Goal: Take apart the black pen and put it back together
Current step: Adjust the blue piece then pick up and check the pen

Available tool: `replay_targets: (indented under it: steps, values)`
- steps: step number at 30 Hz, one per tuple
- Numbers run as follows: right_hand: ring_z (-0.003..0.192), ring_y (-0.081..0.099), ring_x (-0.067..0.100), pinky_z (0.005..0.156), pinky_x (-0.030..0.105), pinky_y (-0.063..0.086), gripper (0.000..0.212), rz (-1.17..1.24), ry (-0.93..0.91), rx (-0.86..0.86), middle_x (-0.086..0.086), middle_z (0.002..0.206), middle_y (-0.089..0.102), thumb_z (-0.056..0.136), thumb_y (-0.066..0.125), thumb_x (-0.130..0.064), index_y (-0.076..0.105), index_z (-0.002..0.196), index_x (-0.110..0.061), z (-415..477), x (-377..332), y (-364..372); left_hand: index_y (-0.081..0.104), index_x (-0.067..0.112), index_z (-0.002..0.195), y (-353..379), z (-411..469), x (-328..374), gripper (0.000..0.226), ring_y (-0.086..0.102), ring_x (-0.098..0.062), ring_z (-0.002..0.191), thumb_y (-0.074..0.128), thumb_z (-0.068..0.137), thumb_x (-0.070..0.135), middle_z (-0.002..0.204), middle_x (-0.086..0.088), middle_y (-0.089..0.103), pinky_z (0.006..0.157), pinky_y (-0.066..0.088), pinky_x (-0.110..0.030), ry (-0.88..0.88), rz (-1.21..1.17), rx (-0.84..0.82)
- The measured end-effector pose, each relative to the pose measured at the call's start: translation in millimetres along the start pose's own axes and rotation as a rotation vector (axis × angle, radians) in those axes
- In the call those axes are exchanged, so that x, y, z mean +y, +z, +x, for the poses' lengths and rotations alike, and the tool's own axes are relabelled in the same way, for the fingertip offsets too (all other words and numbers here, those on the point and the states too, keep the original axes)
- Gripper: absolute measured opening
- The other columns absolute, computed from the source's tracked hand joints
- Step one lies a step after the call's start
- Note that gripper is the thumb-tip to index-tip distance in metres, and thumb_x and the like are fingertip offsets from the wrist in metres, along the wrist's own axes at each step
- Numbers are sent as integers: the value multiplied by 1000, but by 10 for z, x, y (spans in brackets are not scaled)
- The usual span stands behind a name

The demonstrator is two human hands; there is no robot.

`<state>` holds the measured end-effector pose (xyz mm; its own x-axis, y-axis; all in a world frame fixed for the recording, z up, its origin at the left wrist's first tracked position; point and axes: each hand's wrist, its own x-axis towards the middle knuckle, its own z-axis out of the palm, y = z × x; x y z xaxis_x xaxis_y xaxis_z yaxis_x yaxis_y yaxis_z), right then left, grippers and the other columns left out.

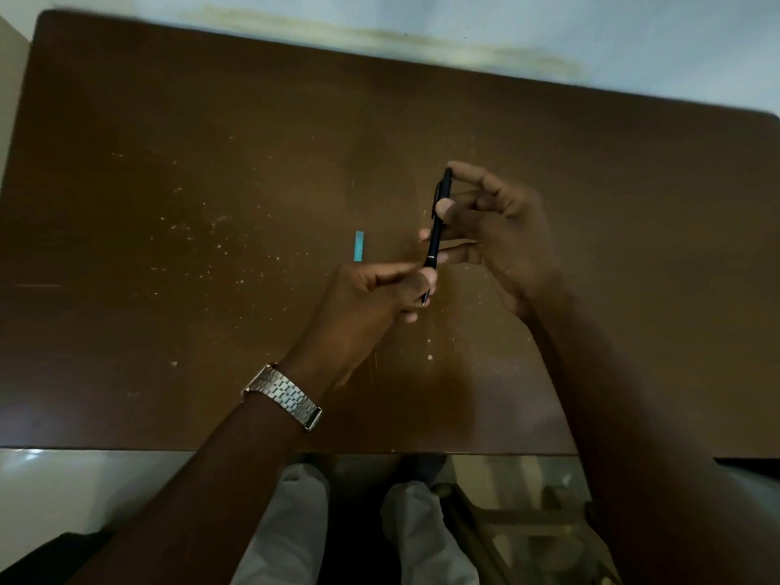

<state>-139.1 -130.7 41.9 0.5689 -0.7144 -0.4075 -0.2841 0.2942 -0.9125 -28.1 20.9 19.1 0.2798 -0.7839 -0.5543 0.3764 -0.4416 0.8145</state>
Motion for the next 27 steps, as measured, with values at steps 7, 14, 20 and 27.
replay_targets:
  steps: [7, 14, 20, 27]
  values:
    - [69, 72, 4, 62, 26, 62, 29, -160, 206, 67, 2, 97, 75, 100, 68, -8, 67, 129, -12, 147, 408, 107, 79, 18, 112, 65, 95, -260, 26, 77, -6, 82, 80, 88, 26, 91, 5, 81, 80, 63, -29, -2, 298, 230]
    - [78, 75, 19, 65, 30, 66, 18, -271, 247, 168, 10, 93, 78, 95, 74, -11, 75, 112, -6, 259, 683, 200, 83, 19, 94, 151, 205, -440, 18, 74, -16, 72, 72, 93, 33, 76, -2, 79, 70, 61, -36, 48, 594, 242]
    - [64, 72, 11, 66, 39, 67, 28, -434, 152, 237, -6, 71, 72, 92, 76, -11, 68, 76, -33, 298, 737, 282, 82, 13, 104, 153, 282, -505, 23, 75, -19, 83, 74, 92, 31, 89, -7, 82, 78, 60, -40, 87, 672, 276]
    - [79, 75, 16, 77, 44, 66, 17, -476, 108, 282, -11, 79, 70, 93, 77, -15, 77, 110, -13, 241, 772, 323, 80, 13, 100, 150, 281, -483, 22, 73, -18, 82, 74, 92, 32, 91, -6, 81, 77, 58, -37, 118, 760, 266]
